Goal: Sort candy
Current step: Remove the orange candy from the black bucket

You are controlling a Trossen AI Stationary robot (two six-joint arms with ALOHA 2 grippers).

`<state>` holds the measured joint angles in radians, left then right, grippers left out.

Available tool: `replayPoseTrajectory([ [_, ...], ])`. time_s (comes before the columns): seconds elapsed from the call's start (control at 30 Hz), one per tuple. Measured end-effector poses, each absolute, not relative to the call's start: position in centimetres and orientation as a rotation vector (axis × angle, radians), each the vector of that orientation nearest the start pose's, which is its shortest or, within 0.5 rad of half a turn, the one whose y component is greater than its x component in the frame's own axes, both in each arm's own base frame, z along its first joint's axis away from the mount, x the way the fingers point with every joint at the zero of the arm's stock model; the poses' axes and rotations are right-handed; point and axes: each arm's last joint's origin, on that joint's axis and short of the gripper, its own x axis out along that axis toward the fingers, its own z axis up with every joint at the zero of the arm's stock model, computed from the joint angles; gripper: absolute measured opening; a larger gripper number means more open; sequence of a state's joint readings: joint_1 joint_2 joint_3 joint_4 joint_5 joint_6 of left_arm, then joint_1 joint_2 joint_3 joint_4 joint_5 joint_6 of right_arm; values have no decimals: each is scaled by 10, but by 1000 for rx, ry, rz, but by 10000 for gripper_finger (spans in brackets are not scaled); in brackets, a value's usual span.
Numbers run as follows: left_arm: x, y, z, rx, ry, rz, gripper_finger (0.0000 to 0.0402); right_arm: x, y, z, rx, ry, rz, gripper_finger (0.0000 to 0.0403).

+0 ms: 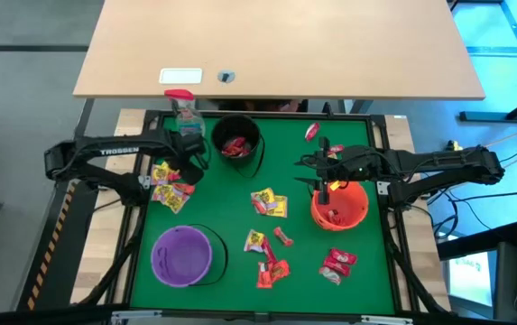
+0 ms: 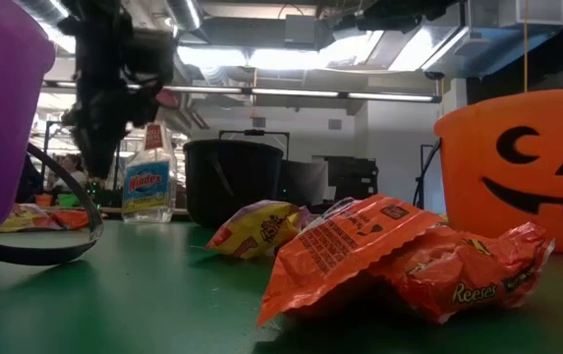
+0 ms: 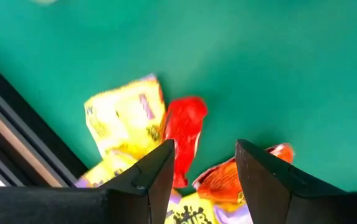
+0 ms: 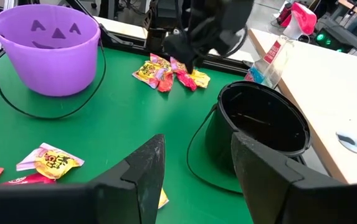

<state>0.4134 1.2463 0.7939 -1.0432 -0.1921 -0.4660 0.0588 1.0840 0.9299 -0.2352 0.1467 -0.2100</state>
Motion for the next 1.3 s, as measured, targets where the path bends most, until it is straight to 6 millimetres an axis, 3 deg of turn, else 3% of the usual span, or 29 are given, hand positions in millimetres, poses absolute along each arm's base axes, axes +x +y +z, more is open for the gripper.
replayPoseTrajectory([
  [0.23,164,82,176,-581,1432,893,158,237,10,322,-245,394,-46,184],
  [0.43,164,84,165,-584,1485,911,158,237,10,322,-243,393,-47,184],
  [1.3,166,85,163,-560,1494,885,158,237,10,322,-244,393,-46,184],
])
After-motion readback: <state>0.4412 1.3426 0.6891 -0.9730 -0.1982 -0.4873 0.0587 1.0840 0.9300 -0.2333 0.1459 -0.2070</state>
